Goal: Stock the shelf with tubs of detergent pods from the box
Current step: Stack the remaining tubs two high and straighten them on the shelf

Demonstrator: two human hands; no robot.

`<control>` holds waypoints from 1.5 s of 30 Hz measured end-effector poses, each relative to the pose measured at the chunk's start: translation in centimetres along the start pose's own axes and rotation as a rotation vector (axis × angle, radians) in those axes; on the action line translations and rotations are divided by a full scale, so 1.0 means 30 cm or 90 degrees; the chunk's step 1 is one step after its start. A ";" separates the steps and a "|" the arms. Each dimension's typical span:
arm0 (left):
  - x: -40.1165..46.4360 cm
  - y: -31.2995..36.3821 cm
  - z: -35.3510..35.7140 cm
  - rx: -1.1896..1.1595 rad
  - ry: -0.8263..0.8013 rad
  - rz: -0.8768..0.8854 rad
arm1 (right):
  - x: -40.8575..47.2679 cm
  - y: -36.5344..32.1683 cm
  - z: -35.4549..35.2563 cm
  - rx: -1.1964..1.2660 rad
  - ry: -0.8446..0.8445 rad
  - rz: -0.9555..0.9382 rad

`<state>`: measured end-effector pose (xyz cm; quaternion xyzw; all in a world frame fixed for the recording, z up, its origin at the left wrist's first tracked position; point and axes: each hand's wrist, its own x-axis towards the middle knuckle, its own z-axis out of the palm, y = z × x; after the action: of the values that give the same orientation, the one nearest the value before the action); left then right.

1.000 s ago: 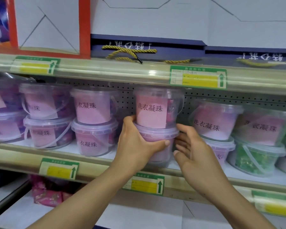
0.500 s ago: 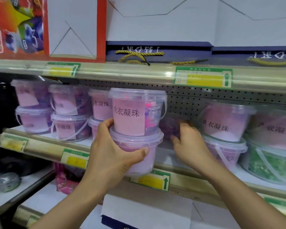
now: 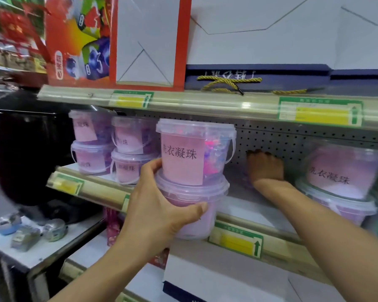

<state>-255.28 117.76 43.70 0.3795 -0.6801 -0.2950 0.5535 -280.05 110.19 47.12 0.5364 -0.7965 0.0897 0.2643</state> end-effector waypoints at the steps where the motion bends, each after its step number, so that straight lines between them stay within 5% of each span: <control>1: 0.001 -0.003 -0.007 -0.004 -0.002 0.001 | -0.009 0.002 -0.011 0.041 -0.010 0.000; 6: 0.002 -0.031 -0.035 -0.018 -0.004 0.008 | -0.085 0.028 -0.014 0.221 -0.017 -0.011; 17: 0.008 -0.046 -0.071 -0.026 -0.004 -0.012 | -0.095 -0.077 -0.119 0.078 -0.066 -0.025; 23: 0.015 -0.052 -0.089 -0.034 0.006 -0.012 | -0.106 0.014 -0.084 0.291 -0.080 -0.058; 29: 0.012 -0.050 -0.088 -0.033 0.009 -0.011 | -0.081 0.011 -0.060 0.243 -0.001 -0.006; 35: 0.011 -0.052 -0.092 -0.031 0.010 -0.009 | -0.070 -0.076 -0.056 0.127 -0.061 -0.043; 41: 0.011 -0.060 -0.103 -0.039 0.020 -0.008 | -0.076 0.022 -0.027 0.357 -0.059 -0.069; 45: 0.010 -0.064 -0.103 -0.037 0.021 -0.006 | -0.058 0.039 -0.006 0.335 -0.048 0.000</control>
<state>-251.92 116.52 42.95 0.3713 -0.6603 -0.3106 0.5741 -280.55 112.17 46.54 0.5896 -0.7550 0.2739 0.0858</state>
